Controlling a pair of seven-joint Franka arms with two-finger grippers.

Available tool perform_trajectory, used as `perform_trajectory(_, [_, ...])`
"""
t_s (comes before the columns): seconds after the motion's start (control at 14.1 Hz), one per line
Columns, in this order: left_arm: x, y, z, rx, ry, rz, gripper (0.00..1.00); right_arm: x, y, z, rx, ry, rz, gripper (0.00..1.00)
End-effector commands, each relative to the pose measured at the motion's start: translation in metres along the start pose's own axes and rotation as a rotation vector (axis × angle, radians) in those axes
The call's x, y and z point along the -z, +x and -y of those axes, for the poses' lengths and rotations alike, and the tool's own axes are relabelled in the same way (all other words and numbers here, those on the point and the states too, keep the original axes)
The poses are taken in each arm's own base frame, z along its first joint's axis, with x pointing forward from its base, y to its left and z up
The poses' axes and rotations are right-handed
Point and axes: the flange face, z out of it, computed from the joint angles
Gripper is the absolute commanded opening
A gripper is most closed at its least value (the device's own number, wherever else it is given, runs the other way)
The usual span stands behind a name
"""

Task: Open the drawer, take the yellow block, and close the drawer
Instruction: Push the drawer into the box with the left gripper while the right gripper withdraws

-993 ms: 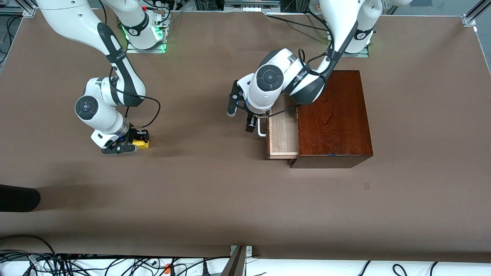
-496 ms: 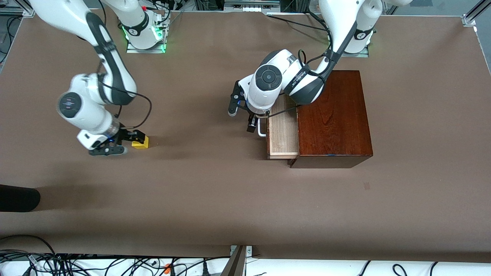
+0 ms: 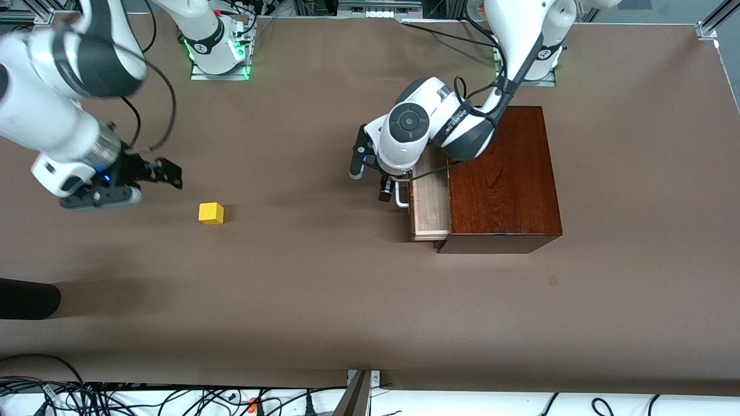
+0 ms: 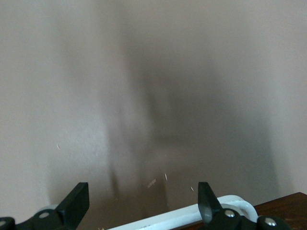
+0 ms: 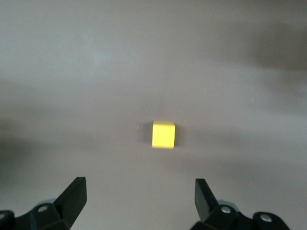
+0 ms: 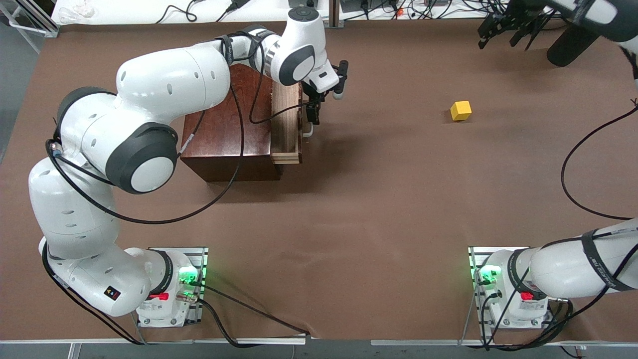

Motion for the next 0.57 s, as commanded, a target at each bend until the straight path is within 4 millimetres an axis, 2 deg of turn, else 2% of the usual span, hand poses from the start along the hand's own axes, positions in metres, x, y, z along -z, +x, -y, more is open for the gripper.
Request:
perform_trajectory(0.0, [0.01, -0.038, 0.01, -0.013, -0.013, 0.062, 1.0, 0.047, -0.003, 0.001, 0.03, -0.012, 0.027, 1.0])
perform_trajectory(0.28, [0.028, -0.065, 0.013, 0.027, -0.048, 0.077, 1.0, 0.089, -0.01, 0.001, 0.061, -0.01, 0.03, 1.0])
perform_trajectory(0.5, [0.03, -0.08, 0.019, 0.016, -0.057, 0.076, 1.0, 0.105, -0.011, -0.004, 0.054, -0.012, 0.011, 1.0])
